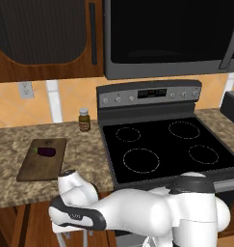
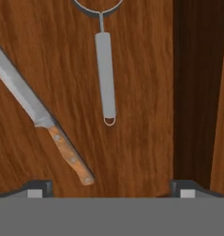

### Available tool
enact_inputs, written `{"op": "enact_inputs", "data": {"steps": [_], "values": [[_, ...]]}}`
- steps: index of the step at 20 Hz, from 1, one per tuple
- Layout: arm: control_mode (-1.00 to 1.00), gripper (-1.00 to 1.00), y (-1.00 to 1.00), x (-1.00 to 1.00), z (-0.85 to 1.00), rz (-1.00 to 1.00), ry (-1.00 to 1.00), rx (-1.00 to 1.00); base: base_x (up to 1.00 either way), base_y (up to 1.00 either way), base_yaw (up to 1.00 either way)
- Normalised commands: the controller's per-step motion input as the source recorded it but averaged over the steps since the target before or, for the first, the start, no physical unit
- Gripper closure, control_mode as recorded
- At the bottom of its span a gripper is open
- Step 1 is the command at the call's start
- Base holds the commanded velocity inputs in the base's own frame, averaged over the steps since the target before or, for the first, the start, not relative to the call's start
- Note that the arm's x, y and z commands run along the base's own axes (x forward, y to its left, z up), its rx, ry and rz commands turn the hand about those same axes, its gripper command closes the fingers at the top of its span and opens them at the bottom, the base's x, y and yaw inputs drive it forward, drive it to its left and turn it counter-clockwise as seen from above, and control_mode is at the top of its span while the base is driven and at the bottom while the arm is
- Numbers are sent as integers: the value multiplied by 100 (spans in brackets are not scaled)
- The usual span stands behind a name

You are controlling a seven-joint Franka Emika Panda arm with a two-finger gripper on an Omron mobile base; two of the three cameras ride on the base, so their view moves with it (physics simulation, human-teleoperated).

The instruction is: Place the appropriate cutting tool for cutting the eggplant skin on the cutting board.

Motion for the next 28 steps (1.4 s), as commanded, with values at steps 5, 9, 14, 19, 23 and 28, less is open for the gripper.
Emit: {"op": "enact_inputs", "data": {"steps": [5, 9, 14, 19, 23, 28], "values": [[-100, -100, -22, 15, -27, 0, 0, 0, 0, 0, 0], [-100, -100, -24, 1, -29, 0, 0, 2, 0, 0, 0], [-100, -100, -3, 0, -30, 0, -1, 1, 0, 0, 0], [-100, -100, 0, 0, -29, 0, -7, 2, 0, 0, 0], [-100, -100, 0, 0, -34, 0, -10, 0, 0, 0, 0], [-100, -100, 0, 0, -35, 0, -8, 1, 0, 0, 0]]}}
